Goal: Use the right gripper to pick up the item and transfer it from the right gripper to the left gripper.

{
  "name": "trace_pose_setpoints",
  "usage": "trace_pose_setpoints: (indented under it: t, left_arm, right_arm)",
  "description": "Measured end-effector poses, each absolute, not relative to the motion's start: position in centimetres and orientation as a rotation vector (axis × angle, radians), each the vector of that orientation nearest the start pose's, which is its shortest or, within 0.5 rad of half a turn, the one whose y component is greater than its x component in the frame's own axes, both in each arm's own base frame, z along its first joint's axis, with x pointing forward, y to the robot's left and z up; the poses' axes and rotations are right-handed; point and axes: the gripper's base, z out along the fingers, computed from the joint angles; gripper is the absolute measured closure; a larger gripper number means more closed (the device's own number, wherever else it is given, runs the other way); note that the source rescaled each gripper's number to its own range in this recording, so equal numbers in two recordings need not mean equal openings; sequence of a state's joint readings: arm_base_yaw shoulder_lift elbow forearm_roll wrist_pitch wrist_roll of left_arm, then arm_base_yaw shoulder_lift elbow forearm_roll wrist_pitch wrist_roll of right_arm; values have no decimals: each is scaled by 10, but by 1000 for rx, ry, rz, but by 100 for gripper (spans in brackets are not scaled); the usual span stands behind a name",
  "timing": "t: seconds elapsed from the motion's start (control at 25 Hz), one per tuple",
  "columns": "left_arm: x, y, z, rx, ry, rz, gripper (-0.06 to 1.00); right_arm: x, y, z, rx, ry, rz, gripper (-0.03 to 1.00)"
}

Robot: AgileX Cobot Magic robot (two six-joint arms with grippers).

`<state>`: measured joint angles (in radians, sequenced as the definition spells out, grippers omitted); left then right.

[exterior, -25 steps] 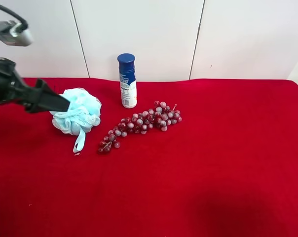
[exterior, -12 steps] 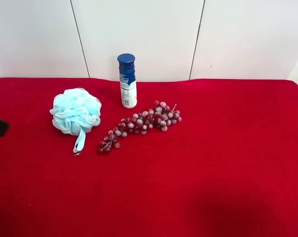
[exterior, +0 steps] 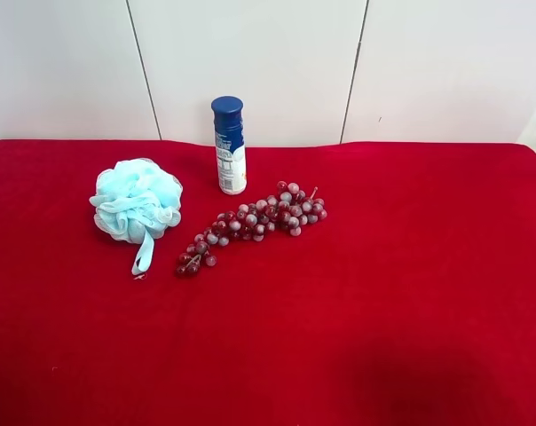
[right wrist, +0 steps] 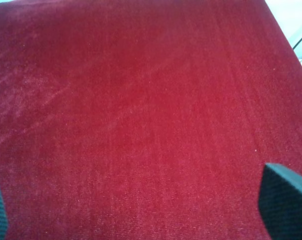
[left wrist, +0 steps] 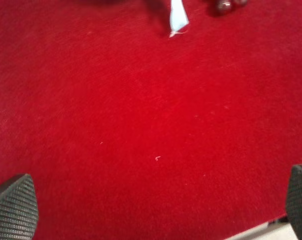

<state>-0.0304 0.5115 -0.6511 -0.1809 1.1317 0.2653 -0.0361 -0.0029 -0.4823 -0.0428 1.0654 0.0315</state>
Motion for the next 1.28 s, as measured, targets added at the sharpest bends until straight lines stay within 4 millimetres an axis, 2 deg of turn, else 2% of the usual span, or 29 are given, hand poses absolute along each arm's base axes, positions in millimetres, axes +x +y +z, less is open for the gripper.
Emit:
trace_pose_setpoints:
  t: [0.32,0.76,1.28]
  left_arm:
    - [43,-13,276,253,2357,-105,-6]
    - [37,-12,278,244,2298,-93,-6]
    - [-3,-12,282,188,2049,-36,-6]
  right_arm:
    - [-4,-3,272,71,2062,-54,-3]
    - [-4,-3,272,71,2062,-54,-3]
    - [-4,-3,272,71,2062,-54,-3]
